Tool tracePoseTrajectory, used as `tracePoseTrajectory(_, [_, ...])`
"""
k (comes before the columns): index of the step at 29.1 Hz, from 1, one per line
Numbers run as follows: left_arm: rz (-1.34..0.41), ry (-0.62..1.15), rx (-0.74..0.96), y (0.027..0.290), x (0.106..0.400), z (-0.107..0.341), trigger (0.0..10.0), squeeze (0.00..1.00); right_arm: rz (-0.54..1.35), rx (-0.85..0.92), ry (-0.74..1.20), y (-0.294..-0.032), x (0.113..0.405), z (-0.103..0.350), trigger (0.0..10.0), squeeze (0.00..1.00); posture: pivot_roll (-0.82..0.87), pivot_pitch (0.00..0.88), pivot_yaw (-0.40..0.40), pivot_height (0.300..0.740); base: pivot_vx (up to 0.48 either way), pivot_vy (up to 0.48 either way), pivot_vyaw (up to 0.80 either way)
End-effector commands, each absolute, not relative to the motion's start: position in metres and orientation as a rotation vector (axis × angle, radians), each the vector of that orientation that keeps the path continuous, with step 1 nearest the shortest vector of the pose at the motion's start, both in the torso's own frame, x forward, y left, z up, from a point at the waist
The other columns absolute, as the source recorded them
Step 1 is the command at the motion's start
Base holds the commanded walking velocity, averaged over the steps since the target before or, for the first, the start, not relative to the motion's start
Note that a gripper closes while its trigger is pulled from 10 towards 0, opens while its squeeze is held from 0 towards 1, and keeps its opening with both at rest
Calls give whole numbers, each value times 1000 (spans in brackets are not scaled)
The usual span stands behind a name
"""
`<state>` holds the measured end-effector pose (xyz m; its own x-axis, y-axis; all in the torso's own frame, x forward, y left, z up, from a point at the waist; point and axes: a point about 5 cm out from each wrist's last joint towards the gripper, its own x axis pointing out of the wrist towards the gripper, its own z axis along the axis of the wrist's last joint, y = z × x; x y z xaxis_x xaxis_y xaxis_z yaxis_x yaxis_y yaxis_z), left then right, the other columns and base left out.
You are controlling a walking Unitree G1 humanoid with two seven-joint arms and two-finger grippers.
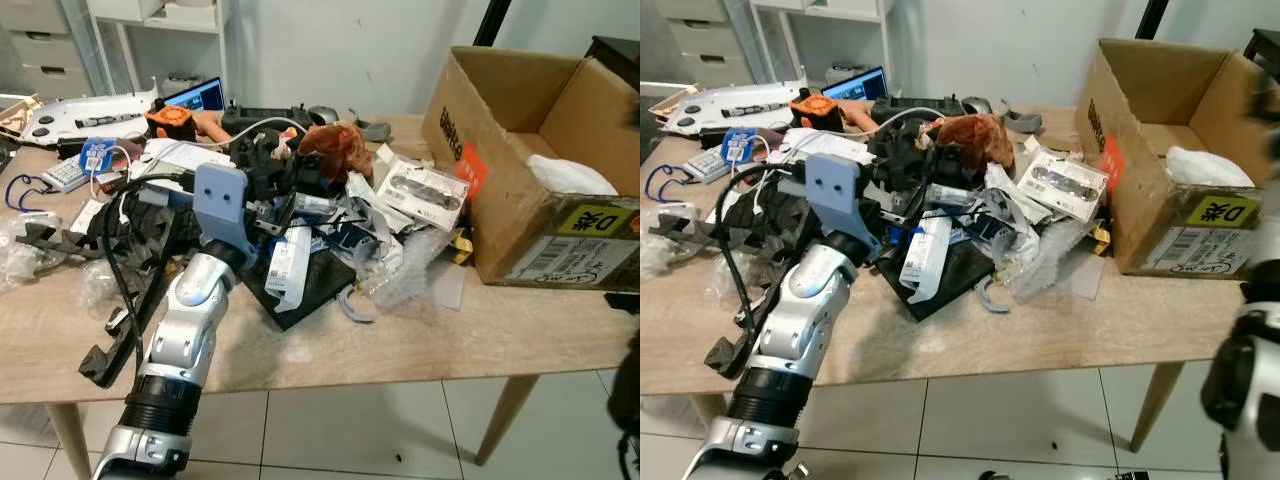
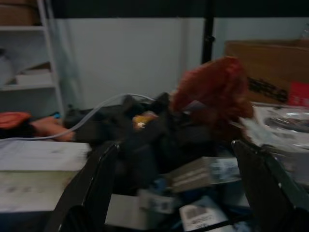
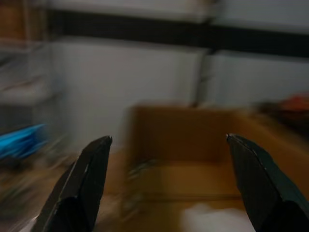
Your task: Picking trash to rubbish bin
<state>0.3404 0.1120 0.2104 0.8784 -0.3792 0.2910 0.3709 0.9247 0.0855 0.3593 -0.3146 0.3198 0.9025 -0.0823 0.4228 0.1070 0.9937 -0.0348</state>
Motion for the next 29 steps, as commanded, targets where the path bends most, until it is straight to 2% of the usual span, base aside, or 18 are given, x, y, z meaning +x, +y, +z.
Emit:
tracePoseTrajectory(1, [-391,-298,35,112,341,207,10000,0,11,-65,-360,-301,364,307,10000,0,-6,155,-41,740,0,0,0])
tracePoseTrajectory(3, [-383,-300,40,113,341,207,10000,0,221,-133,-301,-265,366,282,10000,0,-6,155,-41,740,0,0,0])
tracePoseTrajectory(7, [-358,-309,47,117,342,209,10000,0,559,-103,-291,-210,353,259,10000,0,3,154,-42,740,0,0,0])
tracePoseTrajectory(12, [-341,-315,46,120,342,210,10000,0,693,-95,-286,-184,342,254,10000,0,3,148,-41,740,0,0,0])
tracePoseTrajectory(15, [-342,-315,45,120,342,210,10000,0,700,-121,-255,-181,339,250,10000,0,3,148,-41,740,0,0,0])
tracePoseTrajectory(18, [-352,-312,43,118,341,209,10000,0,649,-220,-175,-185,340,238,10000,0,2,138,-44,740,0,0,0])
tracePoseTrajectory(22, [-398,-282,83,116,338,202,10000,0,343,-138,-161,-205,346,226,10000,0,4,129,-40,740,0,0,0])
tracePoseTrajectory(23, [-398,-274,89,118,338,201,10000,0,319,-143,-153,-206,344,222,10000,988,6,127,-38,740,0,0,0])
tracePoseTrajectory(29, [-402,-244,96,127,337,196,10000,0,282,-311,-52,-203,329,198,10000,1000,6,120,-32,740,0,0,0])
